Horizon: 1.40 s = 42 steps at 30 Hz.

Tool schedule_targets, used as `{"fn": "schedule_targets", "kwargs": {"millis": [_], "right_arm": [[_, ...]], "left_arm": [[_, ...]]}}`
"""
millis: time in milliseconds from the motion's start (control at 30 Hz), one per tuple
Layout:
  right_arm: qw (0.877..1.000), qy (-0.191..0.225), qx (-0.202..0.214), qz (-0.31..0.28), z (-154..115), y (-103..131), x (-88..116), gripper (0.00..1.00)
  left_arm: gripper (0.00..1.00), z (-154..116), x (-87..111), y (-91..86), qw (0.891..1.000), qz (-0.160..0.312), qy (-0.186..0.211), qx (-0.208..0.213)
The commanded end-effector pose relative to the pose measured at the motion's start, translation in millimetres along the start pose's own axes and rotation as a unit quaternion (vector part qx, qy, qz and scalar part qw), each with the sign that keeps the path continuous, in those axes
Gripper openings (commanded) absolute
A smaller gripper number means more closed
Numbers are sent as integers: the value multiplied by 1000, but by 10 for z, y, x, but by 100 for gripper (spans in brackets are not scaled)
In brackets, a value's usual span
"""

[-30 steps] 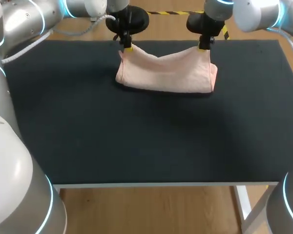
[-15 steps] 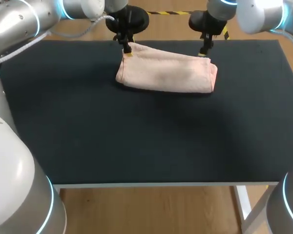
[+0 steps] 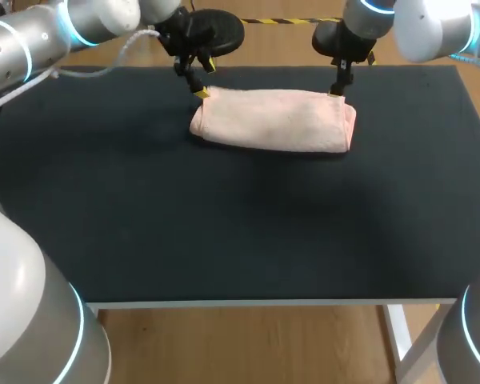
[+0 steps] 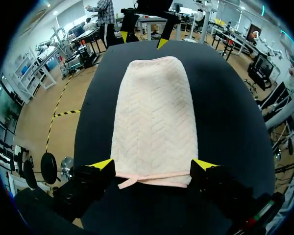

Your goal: Fold the towel

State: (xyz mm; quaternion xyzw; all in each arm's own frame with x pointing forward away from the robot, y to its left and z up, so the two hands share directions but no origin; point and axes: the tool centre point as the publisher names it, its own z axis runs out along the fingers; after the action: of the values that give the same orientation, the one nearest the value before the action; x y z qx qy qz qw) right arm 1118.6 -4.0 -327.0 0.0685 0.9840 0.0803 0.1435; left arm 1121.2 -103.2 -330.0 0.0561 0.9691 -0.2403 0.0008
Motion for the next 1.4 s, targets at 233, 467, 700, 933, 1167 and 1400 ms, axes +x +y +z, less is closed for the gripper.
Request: {"fn": "schedule_targets", "kwargs": {"millis": [233, 467, 700, 933, 1167, 1400], "right_arm": [[1000, 3, -3, -3, -20, -14, 109, 100], [1000, 10, -4, -4, 11, -1, 153, 100], [1000, 15, -6, -9, 39, 43, 198, 100], [1000, 19, -7, -12, 55, 53, 235, 100], [999, 20, -7, -28, 8, 42, 277, 100], [999, 20, -7, -28, 8, 42, 277, 100]], "left_arm": [[100, -56, 140, 246, 993, 0, -17, 115], [100, -168, 208, 331, 990, -2, -33, 140], [100, -253, 254, 540, 988, -31, -49, 146], [100, -294, 218, 707, 986, -56, -54, 144], [100, -287, 192, 741, 988, -60, -49, 130], [100, -287, 192, 741, 988, -60, -49, 130]]}}
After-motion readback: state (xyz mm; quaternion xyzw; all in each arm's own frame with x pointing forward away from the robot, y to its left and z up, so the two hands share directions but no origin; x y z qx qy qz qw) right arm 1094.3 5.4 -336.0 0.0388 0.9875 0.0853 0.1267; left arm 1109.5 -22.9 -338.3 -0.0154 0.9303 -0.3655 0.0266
